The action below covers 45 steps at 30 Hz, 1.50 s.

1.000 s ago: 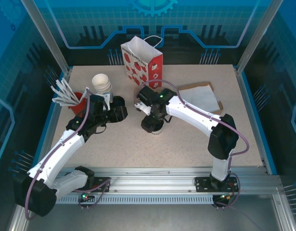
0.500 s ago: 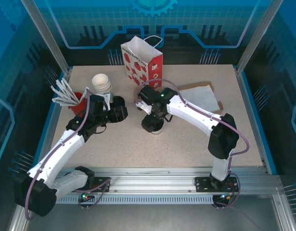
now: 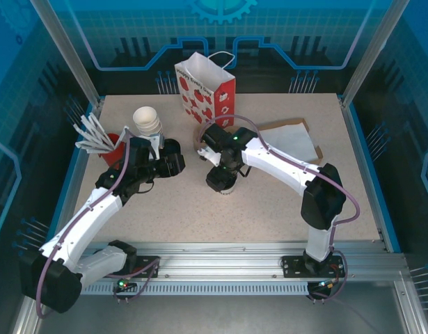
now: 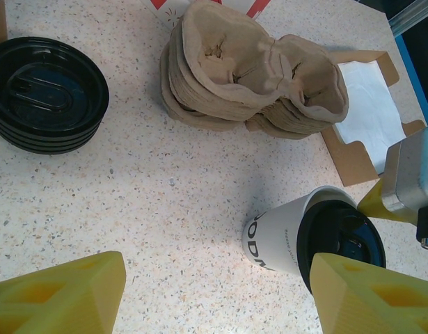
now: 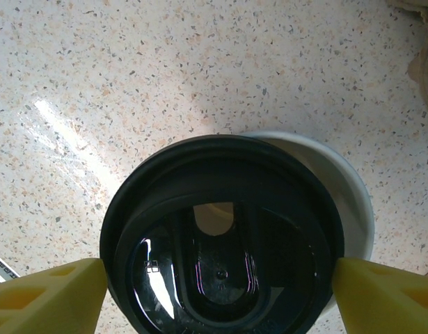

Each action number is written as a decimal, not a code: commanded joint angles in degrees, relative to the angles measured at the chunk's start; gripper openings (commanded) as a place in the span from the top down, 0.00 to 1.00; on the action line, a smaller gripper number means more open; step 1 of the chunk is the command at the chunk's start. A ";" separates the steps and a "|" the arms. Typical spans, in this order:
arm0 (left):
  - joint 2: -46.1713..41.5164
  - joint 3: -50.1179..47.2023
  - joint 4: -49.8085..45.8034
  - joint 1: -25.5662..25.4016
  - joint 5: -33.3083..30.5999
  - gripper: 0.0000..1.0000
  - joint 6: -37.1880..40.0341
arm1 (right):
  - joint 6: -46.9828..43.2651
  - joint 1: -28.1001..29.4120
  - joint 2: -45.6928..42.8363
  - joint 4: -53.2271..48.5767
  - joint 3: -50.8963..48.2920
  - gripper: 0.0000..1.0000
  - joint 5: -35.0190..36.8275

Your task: Pack the takeout coffee

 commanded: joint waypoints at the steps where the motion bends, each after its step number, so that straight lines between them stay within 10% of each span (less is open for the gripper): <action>1: -0.35 -0.90 0.39 0.40 1.16 0.28 1.12 | -0.62 -0.86 0.97 0.06 -0.68 0.17 -1.08; 45: -0.09 -0.76 0.40 0.31 3.18 0.27 0.67 | -1.20 -3.71 -4.27 -0.93 1.12 0.27 -1.19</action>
